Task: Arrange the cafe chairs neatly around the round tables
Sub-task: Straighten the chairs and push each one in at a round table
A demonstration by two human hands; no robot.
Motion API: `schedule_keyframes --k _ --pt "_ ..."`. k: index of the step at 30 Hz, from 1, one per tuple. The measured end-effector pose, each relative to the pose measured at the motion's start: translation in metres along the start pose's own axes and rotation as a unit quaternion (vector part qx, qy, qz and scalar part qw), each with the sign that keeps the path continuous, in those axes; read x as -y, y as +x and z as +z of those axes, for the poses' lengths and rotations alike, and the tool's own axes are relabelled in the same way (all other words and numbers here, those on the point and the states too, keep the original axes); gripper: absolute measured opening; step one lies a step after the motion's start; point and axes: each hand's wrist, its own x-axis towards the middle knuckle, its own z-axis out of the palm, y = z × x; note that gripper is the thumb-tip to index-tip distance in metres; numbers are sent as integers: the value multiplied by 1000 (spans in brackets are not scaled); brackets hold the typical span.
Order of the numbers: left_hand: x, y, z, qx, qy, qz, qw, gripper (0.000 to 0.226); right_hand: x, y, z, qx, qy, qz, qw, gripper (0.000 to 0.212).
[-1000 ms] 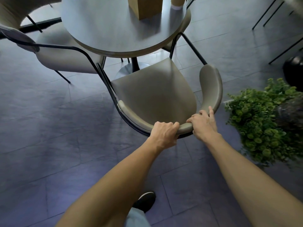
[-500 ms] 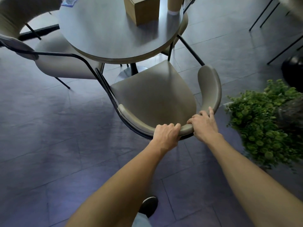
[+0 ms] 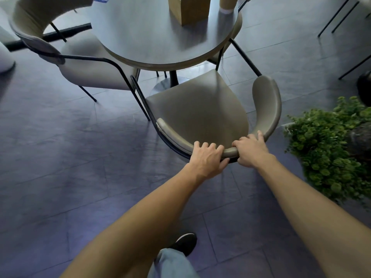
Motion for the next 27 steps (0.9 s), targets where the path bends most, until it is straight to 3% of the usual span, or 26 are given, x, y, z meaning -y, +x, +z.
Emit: schedule_keyframes --k 7,19,27 --pt "28 -24 -32 8 40 -31 999 49 55 -30 -36 -9 167 -75 983 55" --pt "93 -109 -151 -91 22 -82 992 44 119 -110 -181 -134 102 -47 985 65" --pt "195 -227 -255 -163 38 -109 980 42 249 -175 -259 -173 116 -36 977 62"
